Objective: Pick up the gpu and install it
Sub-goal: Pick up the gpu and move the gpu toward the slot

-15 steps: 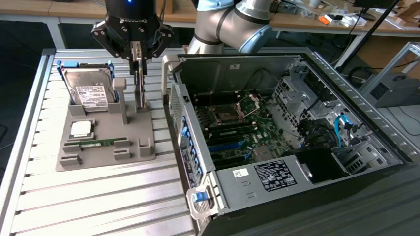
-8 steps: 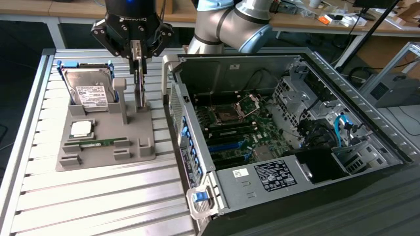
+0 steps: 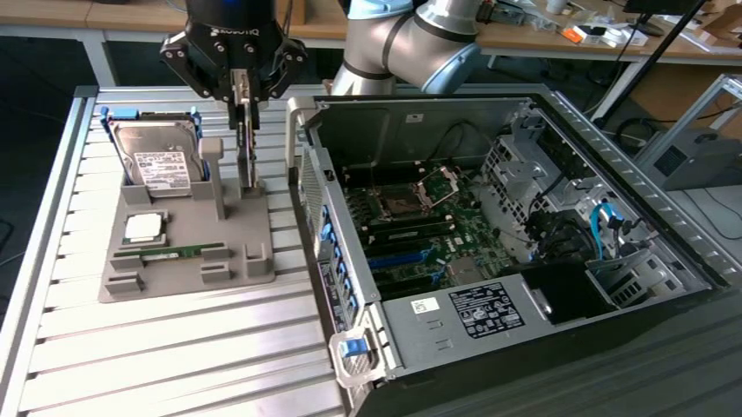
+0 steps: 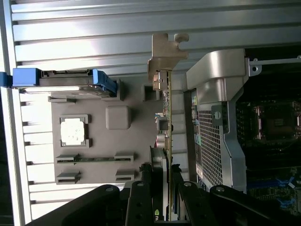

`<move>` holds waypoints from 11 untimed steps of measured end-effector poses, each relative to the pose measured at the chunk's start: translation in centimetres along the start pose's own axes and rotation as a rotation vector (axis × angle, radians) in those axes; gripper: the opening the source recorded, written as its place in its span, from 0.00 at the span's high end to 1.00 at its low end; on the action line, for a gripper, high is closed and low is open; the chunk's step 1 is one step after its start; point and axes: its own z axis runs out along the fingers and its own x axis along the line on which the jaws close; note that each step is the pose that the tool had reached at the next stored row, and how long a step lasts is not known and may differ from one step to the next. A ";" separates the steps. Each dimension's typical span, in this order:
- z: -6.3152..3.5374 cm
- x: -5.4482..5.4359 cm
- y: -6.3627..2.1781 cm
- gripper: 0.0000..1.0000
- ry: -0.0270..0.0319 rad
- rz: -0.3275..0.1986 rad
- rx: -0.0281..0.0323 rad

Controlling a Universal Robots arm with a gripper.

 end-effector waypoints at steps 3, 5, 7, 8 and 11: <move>-0.05 0.0 0.00 0.73 0.0000 0.000 -0.0001; -0.11 0.0 0.00 0.73 0.0000 0.000 -0.0001; -0.15 0.0 0.01 0.73 0.0000 0.000 -0.0001; -0.17 0.0 0.01 0.73 0.0000 0.000 -0.0002; -0.24 0.0 0.01 0.73 0.0000 0.000 -0.0002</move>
